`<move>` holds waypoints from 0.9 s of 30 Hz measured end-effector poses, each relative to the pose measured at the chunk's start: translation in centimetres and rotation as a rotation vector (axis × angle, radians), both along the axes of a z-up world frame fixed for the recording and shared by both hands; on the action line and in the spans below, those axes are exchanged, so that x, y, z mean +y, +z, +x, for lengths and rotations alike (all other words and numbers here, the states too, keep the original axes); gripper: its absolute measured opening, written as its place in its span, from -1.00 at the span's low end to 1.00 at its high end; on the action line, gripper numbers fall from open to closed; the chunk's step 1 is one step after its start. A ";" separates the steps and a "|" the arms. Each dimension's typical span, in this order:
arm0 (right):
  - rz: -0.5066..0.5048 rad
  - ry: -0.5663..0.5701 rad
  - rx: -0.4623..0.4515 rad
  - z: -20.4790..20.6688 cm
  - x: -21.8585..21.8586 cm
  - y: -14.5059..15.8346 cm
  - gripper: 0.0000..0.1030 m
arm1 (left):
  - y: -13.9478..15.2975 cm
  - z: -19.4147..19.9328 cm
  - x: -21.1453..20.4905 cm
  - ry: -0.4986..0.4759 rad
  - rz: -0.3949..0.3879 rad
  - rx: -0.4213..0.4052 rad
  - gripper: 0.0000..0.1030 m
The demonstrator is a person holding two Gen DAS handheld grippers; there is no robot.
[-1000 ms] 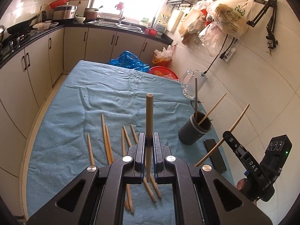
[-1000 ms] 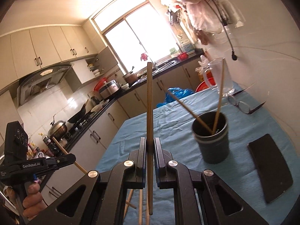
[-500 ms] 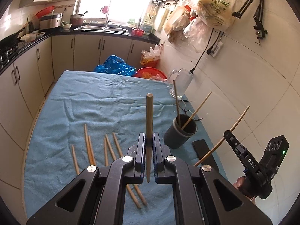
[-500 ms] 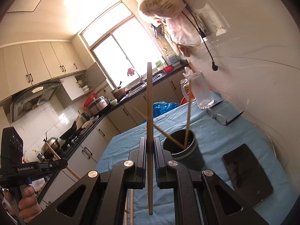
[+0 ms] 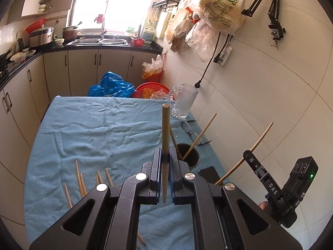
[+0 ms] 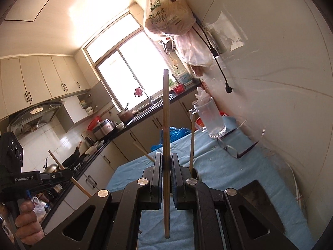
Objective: Organize utensils
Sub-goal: 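Insert the left tool's chopstick into the holder and open, while the right tool releases its chopstick there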
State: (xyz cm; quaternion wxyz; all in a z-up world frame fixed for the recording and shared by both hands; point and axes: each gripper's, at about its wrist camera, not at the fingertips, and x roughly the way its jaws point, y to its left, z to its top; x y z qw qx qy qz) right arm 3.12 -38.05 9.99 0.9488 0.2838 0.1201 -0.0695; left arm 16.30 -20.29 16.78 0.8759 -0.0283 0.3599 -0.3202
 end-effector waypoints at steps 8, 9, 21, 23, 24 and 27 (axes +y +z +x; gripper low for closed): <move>-0.010 -0.046 -0.034 1.4 -2.3 1.7 -0.84 | 3.0 1.5 -3.3 -0.025 -0.024 -0.049 -0.88; -0.017 -0.054 -0.040 1.7 -2.6 2.1 -0.84 | 3.3 1.7 -3.7 -0.029 -0.028 -0.057 -0.88; -0.011 -0.093 -0.021 6.2 -5.5 2.2 -0.84 | 1.2 6.2 -8.0 -0.041 -0.044 -0.004 -0.88; -0.007 -0.091 0.008 7.2 -5.8 1.3 -0.84 | 0.2 7.0 -8.4 -0.038 -0.030 0.017 -0.88; -0.003 -0.089 0.018 7.5 -5.8 0.9 -0.84 | -0.4 7.4 -8.6 -0.039 -0.024 0.030 -0.88; 0.015 -0.075 0.064 8.6 -6.0 -0.6 -0.84 | -2.0 8.5 -9.0 -0.034 -0.004 0.057 -0.88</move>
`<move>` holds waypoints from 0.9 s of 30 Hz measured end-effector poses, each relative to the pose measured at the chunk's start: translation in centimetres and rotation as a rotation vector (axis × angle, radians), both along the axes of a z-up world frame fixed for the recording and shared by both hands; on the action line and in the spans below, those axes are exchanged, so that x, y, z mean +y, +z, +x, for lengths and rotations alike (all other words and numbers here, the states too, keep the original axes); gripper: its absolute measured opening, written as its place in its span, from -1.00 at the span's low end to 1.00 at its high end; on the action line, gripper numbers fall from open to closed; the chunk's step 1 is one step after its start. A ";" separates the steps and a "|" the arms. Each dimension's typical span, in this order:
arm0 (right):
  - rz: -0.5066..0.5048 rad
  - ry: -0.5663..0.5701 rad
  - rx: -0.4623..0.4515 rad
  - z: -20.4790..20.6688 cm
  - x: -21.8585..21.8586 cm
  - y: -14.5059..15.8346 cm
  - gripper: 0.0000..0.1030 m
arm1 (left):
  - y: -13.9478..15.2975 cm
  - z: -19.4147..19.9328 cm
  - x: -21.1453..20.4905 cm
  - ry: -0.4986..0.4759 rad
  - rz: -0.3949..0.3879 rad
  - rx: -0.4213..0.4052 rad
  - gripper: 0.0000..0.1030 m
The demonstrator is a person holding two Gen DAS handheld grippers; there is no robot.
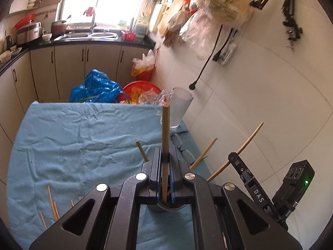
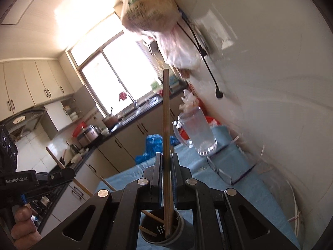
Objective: Organize utensils
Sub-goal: 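Insert the left tool's chopstick into the holder and open, while the right tool releases its chopstick there, then move both open tools back over the remaining chopsticks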
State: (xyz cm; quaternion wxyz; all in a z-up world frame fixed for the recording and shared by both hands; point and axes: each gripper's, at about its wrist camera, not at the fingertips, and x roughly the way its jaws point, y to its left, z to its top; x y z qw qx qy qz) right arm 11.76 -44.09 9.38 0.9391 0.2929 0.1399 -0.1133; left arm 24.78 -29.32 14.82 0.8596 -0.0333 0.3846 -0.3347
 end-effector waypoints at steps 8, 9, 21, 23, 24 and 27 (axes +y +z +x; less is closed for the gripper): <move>0.041 0.043 0.090 1.8 0.4 -3.3 -0.84 | -3.1 2.1 -0.6 0.002 0.026 0.060 -0.88; 0.048 0.048 0.099 1.9 0.4 -3.6 -0.83 | -3.3 2.2 -0.7 0.000 0.023 0.063 -0.88; 0.044 -0.012 0.051 -1.7 0.5 -1.8 -0.25 | -1.0 -0.1 2.0 -0.002 -0.044 0.021 -0.48; 0.045 -0.027 0.043 -2.9 0.6 -1.4 -0.03 | -0.7 -0.8 2.8 0.002 -0.053 0.013 -0.37; 0.039 -0.033 0.044 -3.3 0.7 -1.3 0.10 | -0.6 -1.3 3.3 0.005 -0.055 0.009 -0.33; 0.003 -0.057 0.066 -4.7 1.9 -1.1 0.32 | -0.6 -3.0 5.0 0.024 -0.052 -0.017 -0.19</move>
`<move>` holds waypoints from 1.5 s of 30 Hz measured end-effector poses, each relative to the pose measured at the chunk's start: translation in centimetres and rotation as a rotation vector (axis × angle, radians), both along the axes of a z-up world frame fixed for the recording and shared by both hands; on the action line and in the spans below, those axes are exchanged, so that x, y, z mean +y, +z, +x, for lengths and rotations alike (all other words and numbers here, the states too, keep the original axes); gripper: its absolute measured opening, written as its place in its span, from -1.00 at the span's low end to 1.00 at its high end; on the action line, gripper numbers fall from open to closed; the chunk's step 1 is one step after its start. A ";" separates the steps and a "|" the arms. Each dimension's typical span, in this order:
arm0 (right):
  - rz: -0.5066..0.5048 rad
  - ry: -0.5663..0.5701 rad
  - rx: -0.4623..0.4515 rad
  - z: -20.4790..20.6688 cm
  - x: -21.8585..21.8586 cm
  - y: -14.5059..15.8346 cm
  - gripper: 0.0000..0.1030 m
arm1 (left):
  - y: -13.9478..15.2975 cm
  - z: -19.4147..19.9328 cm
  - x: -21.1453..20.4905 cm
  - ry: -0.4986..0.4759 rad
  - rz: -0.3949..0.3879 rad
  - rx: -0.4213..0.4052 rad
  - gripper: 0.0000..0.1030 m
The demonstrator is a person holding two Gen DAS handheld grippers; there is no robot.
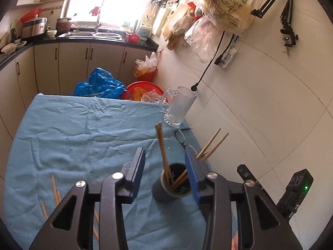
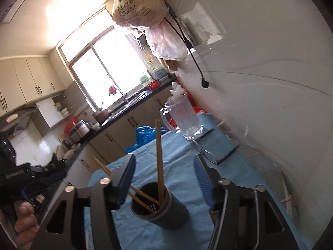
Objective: Organize utensils
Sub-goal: 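Move both open tools back over the remaining chopsticks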
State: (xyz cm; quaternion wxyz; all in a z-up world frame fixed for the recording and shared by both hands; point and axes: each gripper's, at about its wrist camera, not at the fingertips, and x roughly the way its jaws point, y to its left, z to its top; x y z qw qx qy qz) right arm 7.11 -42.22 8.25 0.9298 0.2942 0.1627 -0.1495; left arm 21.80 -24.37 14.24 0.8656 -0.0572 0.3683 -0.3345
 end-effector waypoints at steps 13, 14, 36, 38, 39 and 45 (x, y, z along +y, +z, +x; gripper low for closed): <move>-0.053 0.198 0.176 -1.2 9.6 -5.2 0.39 | -5.7 -5.6 9.4 0.107 0.089 0.012 -0.07; -0.044 0.223 0.184 -1.0 10.5 -5.6 0.39 | -6.2 -5.7 10.3 0.121 0.090 0.025 -0.07; -0.075 0.395 0.273 -1.9 20.6 -7.6 0.34 | -13.3 -6.2 22.4 0.265 0.057 0.321 -0.25; -0.055 0.391 0.278 -1.8 20.3 -7.8 0.34 | -13.4 -4.9 21.7 0.244 0.049 0.339 -0.31; -0.051 0.388 0.280 -1.8 20.2 -7.9 0.34 | -13.5 -4.1 21.3 0.238 0.052 0.350 -0.40; -0.042 0.398 0.300 -0.8 19.5 -8.9 0.34 | -15.2 1.4 18.7 0.248 0.110 0.395 -0.45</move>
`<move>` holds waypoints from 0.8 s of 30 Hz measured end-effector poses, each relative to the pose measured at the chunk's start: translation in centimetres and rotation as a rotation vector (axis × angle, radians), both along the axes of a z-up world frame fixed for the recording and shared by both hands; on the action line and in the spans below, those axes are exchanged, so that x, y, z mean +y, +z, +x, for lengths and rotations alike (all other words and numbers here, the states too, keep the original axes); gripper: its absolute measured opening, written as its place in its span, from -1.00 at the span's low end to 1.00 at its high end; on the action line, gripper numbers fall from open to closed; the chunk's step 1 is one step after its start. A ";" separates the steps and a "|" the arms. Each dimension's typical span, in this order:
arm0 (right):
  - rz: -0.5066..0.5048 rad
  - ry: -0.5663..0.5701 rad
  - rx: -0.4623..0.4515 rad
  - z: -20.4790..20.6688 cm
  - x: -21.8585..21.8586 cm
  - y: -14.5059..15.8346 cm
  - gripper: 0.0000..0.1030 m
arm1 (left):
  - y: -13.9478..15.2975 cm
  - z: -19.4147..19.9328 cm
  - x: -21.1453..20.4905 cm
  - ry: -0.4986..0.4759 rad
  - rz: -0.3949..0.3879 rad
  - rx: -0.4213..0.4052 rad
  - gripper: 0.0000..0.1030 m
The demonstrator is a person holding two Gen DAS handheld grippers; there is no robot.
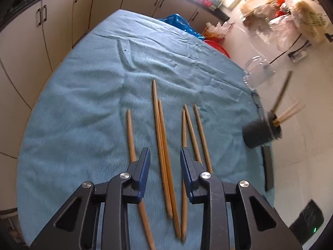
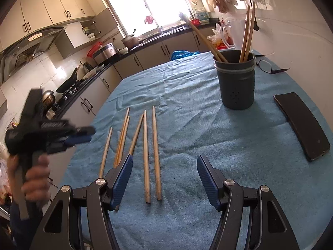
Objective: Organize utensils
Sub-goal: 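Move both open tools back over the remaining chopsticks, then grasp and lift a chopstick with the left tool while the right tool grasps and lifts another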
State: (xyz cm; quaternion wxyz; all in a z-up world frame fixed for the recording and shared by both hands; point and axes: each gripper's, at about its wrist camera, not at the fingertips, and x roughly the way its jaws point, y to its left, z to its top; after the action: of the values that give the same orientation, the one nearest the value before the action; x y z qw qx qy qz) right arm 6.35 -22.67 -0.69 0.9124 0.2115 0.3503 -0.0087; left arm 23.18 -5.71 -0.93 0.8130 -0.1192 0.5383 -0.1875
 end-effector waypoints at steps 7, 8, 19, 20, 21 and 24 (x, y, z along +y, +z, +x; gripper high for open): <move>0.000 -0.013 0.019 0.9 -1.4 -1.1 0.34 | -2.8 4.5 -2.9 -0.011 0.069 0.072 -0.63; 0.001 -0.013 0.019 1.0 -1.6 -1.2 0.34 | -3.1 4.7 -3.1 -0.009 0.085 0.076 -0.64; 0.014 -0.006 0.038 1.9 -1.8 -1.9 0.34 | -4.3 5.6 -3.9 -0.018 0.205 0.066 -0.70; 0.014 -0.007 0.039 2.0 -1.8 -1.9 0.34 | -4.4 5.5 -4.0 -0.023 0.213 0.062 -0.70; 0.014 -0.006 0.040 2.0 -1.8 -2.0 0.34 | -4.3 5.5 -4.1 -0.025 0.221 0.061 -0.70; 0.014 0.002 0.051 2.4 -1.6 -2.1 0.34 | -4.4 5.7 -4.5 -0.024 0.250 0.052 -0.70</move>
State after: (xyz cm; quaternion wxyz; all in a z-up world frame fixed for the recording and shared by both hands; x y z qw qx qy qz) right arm 8.71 -24.30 -2.75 0.9017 0.2174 0.3735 -0.0107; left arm 28.86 -10.21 -5.29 0.8049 -0.0154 0.5798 -0.1255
